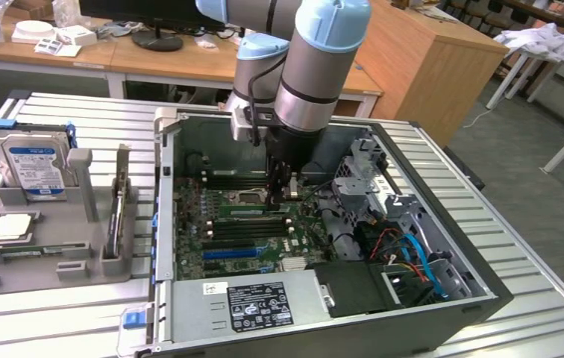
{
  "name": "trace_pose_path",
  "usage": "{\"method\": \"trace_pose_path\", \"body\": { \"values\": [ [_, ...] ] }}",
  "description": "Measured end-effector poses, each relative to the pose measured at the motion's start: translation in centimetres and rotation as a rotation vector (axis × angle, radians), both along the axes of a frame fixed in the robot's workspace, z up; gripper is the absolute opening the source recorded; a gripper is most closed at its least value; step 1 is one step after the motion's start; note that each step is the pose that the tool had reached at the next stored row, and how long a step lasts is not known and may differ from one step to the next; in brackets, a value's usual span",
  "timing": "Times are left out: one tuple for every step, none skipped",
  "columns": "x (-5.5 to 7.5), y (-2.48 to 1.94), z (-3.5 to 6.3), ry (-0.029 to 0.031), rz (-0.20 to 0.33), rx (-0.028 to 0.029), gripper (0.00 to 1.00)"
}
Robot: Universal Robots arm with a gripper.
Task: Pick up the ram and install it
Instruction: 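Insert the ram into the slot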
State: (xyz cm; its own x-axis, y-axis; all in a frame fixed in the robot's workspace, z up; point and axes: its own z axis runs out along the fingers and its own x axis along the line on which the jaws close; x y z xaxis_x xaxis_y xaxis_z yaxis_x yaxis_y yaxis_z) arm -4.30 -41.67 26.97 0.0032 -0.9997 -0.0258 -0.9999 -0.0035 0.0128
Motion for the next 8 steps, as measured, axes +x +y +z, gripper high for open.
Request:
{"method": "trace_pose_path", "body": {
  "values": [
    [0.00,0.00,0.00,0.0000,0.000,-0.0001,0.12],
    [0.00,0.00,0.00,0.0000,0.000,-0.0001,0.12],
    [0.00,0.00,0.00,0.0000,0.000,-0.0001,0.12],
    [0.00,0.00,0.00,0.0000,0.000,-0.0001,0.12],
    [0.00,0.00,0.00,0.0000,0.000,-0.0001,0.12],
    [0.00,0.00,0.00,0.0000,0.000,-0.0001,0.12],
    [0.00,0.00,0.00,0.0000,0.000,-0.0001,0.12],
    [0.00,0.00,-0.01,0.0001,0.000,-0.0003,0.12]
  ]
}}
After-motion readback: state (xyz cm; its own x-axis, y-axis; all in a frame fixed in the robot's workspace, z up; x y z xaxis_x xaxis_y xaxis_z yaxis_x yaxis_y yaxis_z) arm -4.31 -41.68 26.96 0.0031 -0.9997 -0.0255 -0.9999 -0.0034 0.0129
